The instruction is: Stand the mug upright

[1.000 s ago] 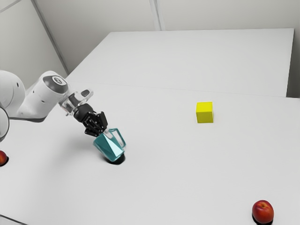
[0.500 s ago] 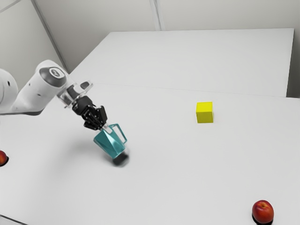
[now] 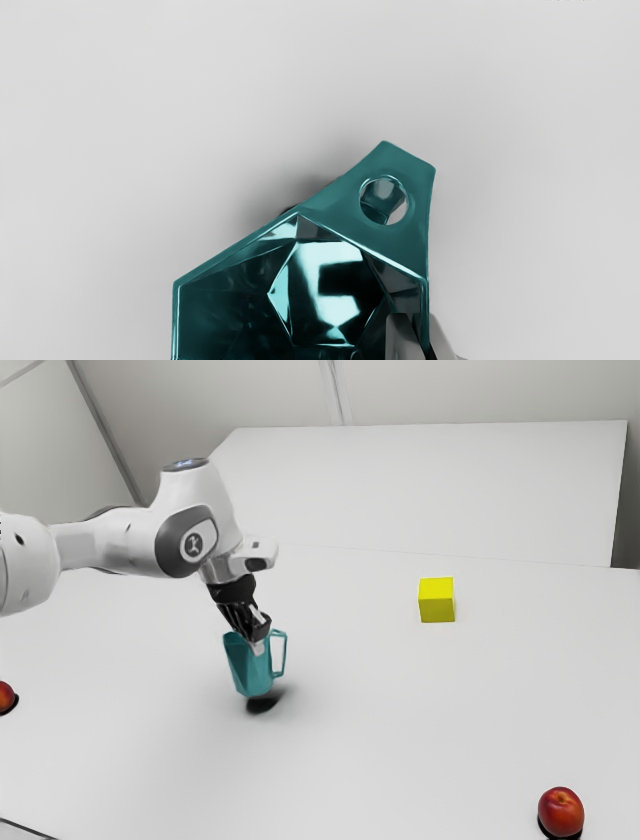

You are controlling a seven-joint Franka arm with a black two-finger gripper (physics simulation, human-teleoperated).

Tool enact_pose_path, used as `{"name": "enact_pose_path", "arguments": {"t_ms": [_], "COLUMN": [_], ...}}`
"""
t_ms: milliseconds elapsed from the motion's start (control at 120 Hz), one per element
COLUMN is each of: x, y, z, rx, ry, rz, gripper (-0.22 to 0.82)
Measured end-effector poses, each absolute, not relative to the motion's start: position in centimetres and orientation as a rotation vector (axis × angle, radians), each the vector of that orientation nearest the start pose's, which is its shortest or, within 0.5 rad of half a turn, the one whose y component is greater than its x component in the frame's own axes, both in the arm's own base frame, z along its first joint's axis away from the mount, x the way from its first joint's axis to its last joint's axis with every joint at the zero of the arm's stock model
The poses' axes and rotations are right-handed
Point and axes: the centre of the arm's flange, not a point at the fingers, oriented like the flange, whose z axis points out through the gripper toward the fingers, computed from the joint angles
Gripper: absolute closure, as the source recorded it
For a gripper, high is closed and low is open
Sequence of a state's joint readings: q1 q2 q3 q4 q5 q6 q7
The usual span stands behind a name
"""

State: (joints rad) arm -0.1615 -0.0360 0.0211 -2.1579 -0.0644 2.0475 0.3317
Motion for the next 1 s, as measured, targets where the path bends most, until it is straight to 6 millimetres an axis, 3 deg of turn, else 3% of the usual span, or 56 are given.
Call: {"name": "enact_pose_path", "arguments": {"t_ms": [100, 400, 825, 1000], "x": [51.9, 53.0, 53.6, 53.8], "y": [-8.5, -6.3, -10.6, -10.6], "z": [41.2, 40.2, 36.8, 36.3], "rx": [-3.074, -3.063, -3.06, -3.066], "ry": [0.717, 0.555, 0.574, 0.547], "rz": [0.018, -0.163, -0.253, -0.271], "gripper": [0.79, 0.79, 0.79, 0.79]}}
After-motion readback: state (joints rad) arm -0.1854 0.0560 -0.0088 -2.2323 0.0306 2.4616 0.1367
